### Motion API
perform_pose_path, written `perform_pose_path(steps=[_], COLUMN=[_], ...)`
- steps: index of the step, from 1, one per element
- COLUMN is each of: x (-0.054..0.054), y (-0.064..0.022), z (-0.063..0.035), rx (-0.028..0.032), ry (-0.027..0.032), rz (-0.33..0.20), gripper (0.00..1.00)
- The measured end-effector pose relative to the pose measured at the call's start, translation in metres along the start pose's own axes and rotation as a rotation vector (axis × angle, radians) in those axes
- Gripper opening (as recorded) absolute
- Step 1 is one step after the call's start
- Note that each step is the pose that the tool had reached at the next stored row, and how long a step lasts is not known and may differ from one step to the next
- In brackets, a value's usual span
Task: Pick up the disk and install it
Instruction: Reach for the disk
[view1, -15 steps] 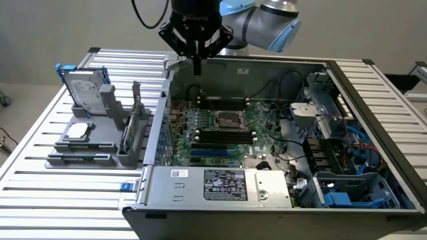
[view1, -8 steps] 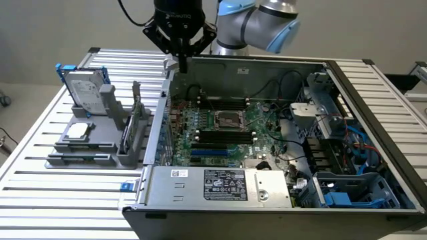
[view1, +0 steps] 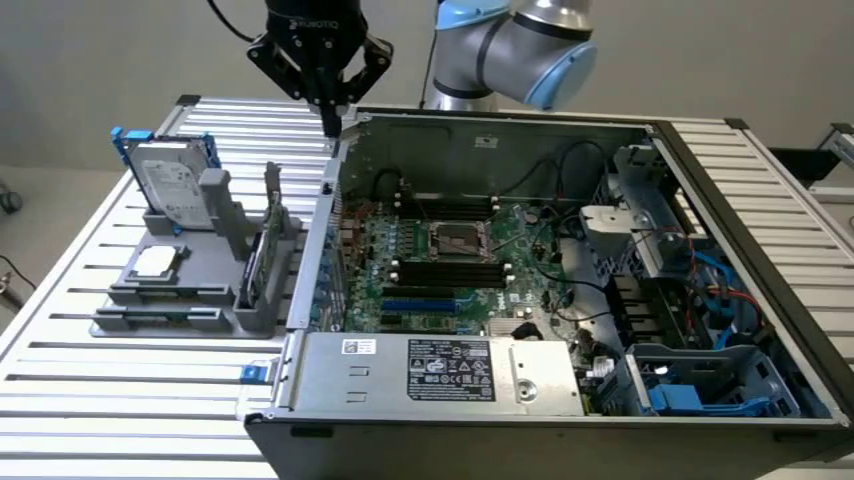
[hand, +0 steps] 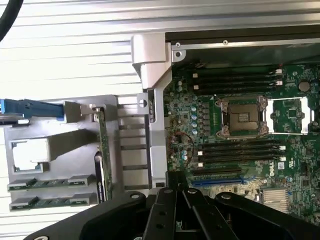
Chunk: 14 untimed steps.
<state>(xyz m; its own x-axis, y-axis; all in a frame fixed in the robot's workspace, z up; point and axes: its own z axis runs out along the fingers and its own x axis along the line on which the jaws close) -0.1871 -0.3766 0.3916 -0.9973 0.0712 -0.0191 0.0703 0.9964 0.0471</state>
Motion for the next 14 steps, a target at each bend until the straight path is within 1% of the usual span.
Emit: perform_pose_path(steps=[3, 8, 14], x=[0.014, 0.037, 0.066], y=[0.0074, 0.0172, 0.0276], z=[0.0010, 0.0028, 0.0071], rx=[0.0008, 0.0016, 0.0018], ry=[-0.0002, 0.0000, -0.0002], rz=[0.000, 0.000, 0.000], gripper=[0.11, 0.11, 0.11])
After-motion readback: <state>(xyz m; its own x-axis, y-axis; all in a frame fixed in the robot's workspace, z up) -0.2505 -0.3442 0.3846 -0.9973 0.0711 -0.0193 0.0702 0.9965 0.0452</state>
